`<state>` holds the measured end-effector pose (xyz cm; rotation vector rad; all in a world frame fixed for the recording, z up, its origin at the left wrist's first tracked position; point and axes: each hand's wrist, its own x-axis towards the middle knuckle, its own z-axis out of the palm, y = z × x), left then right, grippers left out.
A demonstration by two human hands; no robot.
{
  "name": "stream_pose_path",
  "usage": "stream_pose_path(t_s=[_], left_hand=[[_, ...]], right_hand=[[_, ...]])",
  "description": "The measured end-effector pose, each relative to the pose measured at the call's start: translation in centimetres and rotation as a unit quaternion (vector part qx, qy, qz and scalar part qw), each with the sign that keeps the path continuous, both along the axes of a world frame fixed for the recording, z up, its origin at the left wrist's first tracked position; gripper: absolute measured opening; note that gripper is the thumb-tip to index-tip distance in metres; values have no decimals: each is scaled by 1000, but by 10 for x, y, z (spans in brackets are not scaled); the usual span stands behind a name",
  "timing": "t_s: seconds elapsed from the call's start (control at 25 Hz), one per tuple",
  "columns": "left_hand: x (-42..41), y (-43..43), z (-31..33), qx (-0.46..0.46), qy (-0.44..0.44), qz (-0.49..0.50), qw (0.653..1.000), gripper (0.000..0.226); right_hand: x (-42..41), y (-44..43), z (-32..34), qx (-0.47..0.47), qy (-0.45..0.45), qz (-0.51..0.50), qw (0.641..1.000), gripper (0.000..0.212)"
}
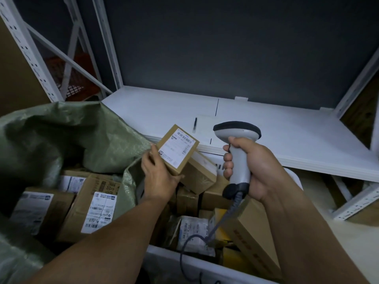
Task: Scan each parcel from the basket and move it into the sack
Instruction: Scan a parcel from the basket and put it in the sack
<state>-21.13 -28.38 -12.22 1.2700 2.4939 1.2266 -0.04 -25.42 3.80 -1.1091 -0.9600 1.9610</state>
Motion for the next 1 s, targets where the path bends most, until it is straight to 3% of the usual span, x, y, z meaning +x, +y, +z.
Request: stream_pose_path(t_s=[0.52,0.8,1.0], left_hand=[[-2,14,-20,36,86,-30,995,125],[-8,16,-13,38,71,-38,996,119],[-7,20,-11,23,88,-43,995,118]], right_hand=[[-9,8,-6,-88,55,-42,994,24],[-11,9,-6,-131,134,-79,979,28],[-9,9,-3,-132,130,-100,978,28]])
